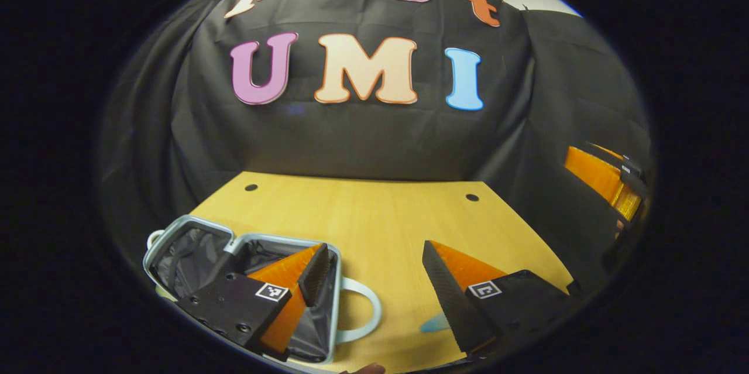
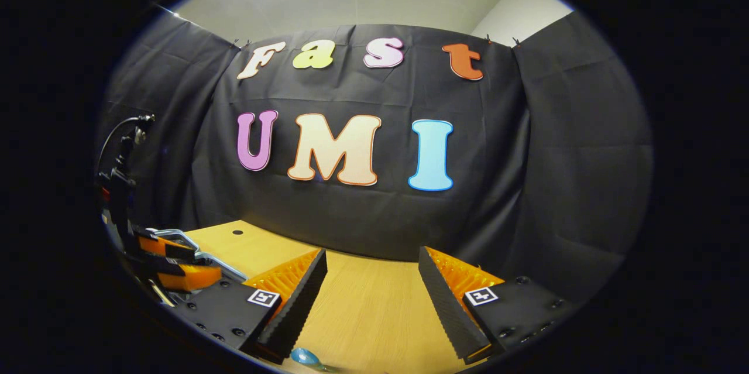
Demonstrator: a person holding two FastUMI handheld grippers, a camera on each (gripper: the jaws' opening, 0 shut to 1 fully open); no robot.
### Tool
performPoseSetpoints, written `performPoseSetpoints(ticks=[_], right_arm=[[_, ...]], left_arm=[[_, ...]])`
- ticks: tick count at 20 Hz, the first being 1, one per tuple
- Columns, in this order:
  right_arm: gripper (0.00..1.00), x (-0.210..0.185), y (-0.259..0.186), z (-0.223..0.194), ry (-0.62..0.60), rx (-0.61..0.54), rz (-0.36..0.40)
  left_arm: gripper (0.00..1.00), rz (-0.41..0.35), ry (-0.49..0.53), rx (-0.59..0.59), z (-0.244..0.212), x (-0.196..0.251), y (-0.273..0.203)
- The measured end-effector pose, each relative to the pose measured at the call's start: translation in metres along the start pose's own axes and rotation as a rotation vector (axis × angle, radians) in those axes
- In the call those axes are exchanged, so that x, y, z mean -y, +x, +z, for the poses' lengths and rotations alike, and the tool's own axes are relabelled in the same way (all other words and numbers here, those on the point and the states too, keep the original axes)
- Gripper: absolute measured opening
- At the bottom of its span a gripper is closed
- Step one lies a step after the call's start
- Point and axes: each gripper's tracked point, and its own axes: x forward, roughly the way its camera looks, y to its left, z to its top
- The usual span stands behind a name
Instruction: First open the suitcase, pack the skin care products into it, and then close the suitcase.
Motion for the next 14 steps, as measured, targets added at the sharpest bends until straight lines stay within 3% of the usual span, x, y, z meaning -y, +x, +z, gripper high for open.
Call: performPoseSetpoints(ticks=[8, 14], right_arm=[[0.96, -0.001, -0.017, -0.026, 0.0, -0.048, 0.039], [0.99, -0.016, -0.027, -0.047, 0.023, -0.084, 0.094]], left_arm=[[0.95, -0.119, -0.038, -0.133, -0.067, 0.059, 0.003], [0.94, -0.157, -0.039, -0.203, -0.121, 0.08, 0.017]])
